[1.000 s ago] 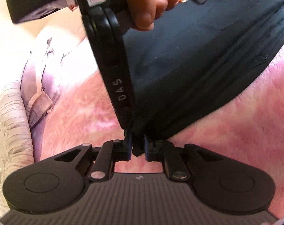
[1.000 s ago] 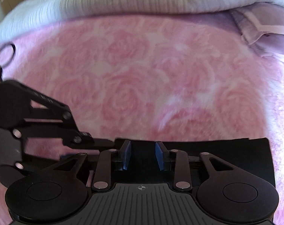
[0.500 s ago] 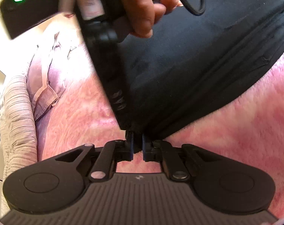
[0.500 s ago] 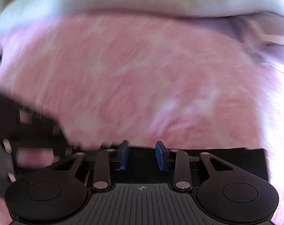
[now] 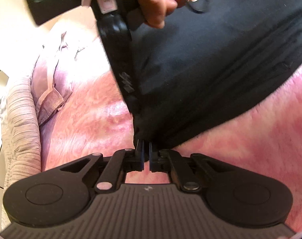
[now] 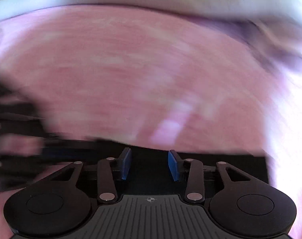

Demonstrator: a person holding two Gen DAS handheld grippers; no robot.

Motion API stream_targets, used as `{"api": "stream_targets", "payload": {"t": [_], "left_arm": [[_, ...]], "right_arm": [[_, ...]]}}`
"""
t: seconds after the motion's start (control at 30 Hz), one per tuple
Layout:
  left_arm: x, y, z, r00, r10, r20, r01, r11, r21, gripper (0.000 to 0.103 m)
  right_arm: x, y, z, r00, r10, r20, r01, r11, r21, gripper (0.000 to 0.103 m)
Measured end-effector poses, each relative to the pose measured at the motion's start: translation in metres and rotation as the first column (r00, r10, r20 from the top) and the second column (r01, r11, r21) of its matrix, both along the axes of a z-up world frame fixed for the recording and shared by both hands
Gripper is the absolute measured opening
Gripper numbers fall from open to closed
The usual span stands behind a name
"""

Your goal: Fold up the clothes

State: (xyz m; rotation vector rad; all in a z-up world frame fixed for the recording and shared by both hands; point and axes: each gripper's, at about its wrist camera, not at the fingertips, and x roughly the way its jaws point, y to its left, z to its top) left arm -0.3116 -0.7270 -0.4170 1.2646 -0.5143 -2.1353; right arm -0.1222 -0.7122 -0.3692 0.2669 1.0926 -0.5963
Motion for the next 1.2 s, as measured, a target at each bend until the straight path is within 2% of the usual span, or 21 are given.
{"api": "stream_targets", "payload": {"t": [0.03, 0.1, 0.17, 0.23, 0.3, 0.37, 0.43, 0.47, 0.53, 0.63, 0.7, 0.77, 0.8, 0.9, 0.93, 1.0, 1.03, 1.1, 1.13, 1.17, 1.2], "left_arm": [[0.0, -0.002, 0.001, 1.0, 0.0, 0.0, 0.0, 1.0, 0.002, 0.001], [0.008, 0.003, 0.004, 1.0, -0.002, 0.006, 0.002, 1.0, -0.004, 0.001], [0.017, 0.009, 0.007, 1.0, -0.005, 0.013, 0.005, 1.0, -0.01, 0.001], [0.025, 0.014, 0.01, 1.0, -0.008, 0.019, 0.008, 1.0, -0.016, 0.007], [0.036, 0.02, 0.014, 0.999, -0.027, 0.035, 0.029, 0.999, -0.038, 0.008], [0.046, 0.027, 0.017, 0.995, -0.077, 0.066, 0.082, 0.993, -0.082, 0.016], [0.051, 0.04, 0.02, 0.985, -0.147, 0.086, 0.157, 0.98, -0.124, 0.04], [0.05, 0.046, 0.019, 0.976, -0.193, 0.104, 0.208, 0.966, -0.154, 0.045], [0.048, 0.057, 0.017, 0.949, -0.283, 0.141, 0.308, 0.929, -0.206, 0.064], [0.041, 0.07, 0.011, 0.896, -0.398, 0.195, 0.436, 0.87, -0.231, 0.073], [0.036, 0.069, 0.004, 0.859, -0.456, 0.233, 0.505, 0.832, -0.231, 0.081], [0.033, 0.071, -0.005, 0.828, -0.496, 0.26, 0.553, 0.798, -0.239, 0.085], [0.032, 0.071, -0.009, 0.812, -0.515, 0.274, 0.577, 0.78, -0.242, 0.088], [0.026, 0.07, -0.018, 0.79, -0.544, 0.283, 0.609, 0.751, -0.255, 0.094], [0.023, 0.07, -0.019, 0.787, -0.549, 0.283, 0.613, 0.747, -0.256, 0.096], [0.016, 0.069, -0.019, 0.78, -0.556, 0.287, 0.622, 0.739, -0.26, 0.1], [0.013, 0.067, -0.019, 0.773, -0.562, 0.295, 0.631, 0.731, -0.261, 0.1], [0.007, 0.067, -0.018, 0.763, -0.564, 0.316, 0.641, 0.72, -0.265, 0.1], [0.003, 0.069, -0.018, 0.762, -0.559, 0.327, 0.642, 0.718, -0.268, 0.095], [0.0, 0.071, -0.017, 0.76, -0.555, 0.339, 0.644, 0.716, -0.271, 0.087], [-0.005, 0.067, -0.017, 0.771, -0.535, 0.345, 0.628, 0.728, -0.275, 0.056]], "right_arm": [[-0.008, -0.011, 0.001, 0.997, -0.076, 0.011, 0.075, 0.997, 0.025, 0.038], [-0.011, -0.008, 0.014, 0.992, -0.126, 0.015, 0.125, 0.992, 0.009, 0.038], [-0.028, 0.006, 0.035, 0.981, -0.182, 0.073, 0.183, 0.983, -0.013, 0.039], [-0.056, 0.016, 0.048, 0.964, -0.242, 0.109, 0.244, 0.97, -0.004, 0.056], [-0.082, 0.044, 0.055, 0.954, -0.28, 0.106, 0.282, 0.959, -0.006, 0.068], [-0.11, 0.079, 0.06, 0.947, -0.309, 0.085, 0.312, 0.95, -0.023, 0.07], [-0.127, 0.122, 0.064, 0.95, -0.31, 0.04, 0.312, 0.948, -0.061, 0.071], [-0.13, 0.145, 0.064, 0.953, -0.303, 0.014, 0.303, 0.949, -0.082, 0.071], [-0.135, 0.191, 0.063, 0.961, -0.273, -0.049, 0.266, 0.956, -0.123, 0.072], [-0.126, 0.244, 0.043, 0.96, -0.22, -0.172, 0.186, 0.964, -0.191, 0.072], [-0.113, 0.261, 0.019, 0.937, -0.204, -0.283, 0.124, 0.953, -0.276, 0.072], [-0.105, 0.262, -0.008, 0.896, -0.188, -0.402, 0.057, 0.947, -0.316, 0.072], [-0.105, 0.262, -0.013, 0.898, -0.186, -0.399, 0.037, 0.935, -0.353, 0.073], [-0.116, 0.25, -0.011, 0.907, -0.209, -0.366, 0.058, 0.922, -0.383, 0.072], [-0.12, 0.246, -0.009, 0.909, -0.215, -0.356, 0.066, 0.92, -0.387, 0.05], [-0.137, 0.235, 0.001, 0.924, -0.226, -0.309, 0.109, 0.93, -0.352, 0.036], [-0.145, 0.232, 0.009, 0.931, -0.22, -0.291, 0.114, 0.933, -0.342, 0.028], [-0.153, 0.229, 0.028, 0.945, -0.215, -0.246, 0.122, 0.931, -0.343, 0.023], [-0.158, 0.227, 0.041, 0.949, -0.219, -0.226, 0.129, 0.926, -0.355, 0.023], [-0.163, 0.229, 0.053, 0.951, -0.22, -0.216, 0.131, 0.922, -0.365, 0.023], [-0.167, 0.23, 0.064, 0.953, -0.222, -0.207, 0.132, 0.918, -0.374, 0.023]]}}
